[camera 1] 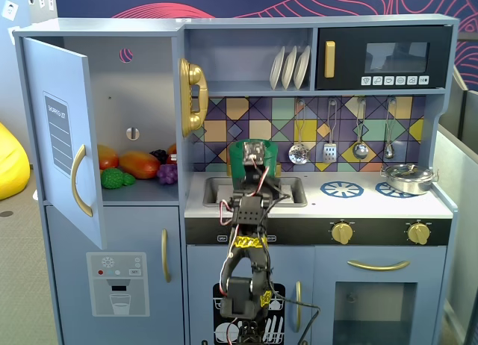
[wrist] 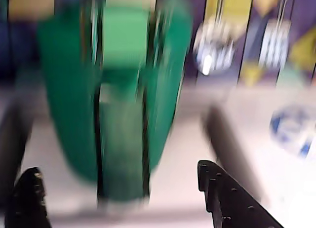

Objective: Take off the lid from the green recipient and place it on the counter

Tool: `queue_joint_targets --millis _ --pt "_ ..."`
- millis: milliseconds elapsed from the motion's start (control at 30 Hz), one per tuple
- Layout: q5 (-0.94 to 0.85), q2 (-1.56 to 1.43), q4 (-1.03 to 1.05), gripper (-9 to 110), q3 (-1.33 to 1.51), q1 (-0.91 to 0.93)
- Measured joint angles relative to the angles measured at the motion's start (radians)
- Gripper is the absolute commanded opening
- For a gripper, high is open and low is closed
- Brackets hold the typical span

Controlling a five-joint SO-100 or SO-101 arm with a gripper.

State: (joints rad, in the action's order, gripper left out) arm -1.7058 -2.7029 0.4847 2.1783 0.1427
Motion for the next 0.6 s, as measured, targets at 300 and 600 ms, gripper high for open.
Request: queue_joint_targets --millis 300,600 --pt "0.000 0.138 -0.089 40 -0.130 -0.005" --pt "0.000 0.330 -0.101 37 -0.287 -0.006"
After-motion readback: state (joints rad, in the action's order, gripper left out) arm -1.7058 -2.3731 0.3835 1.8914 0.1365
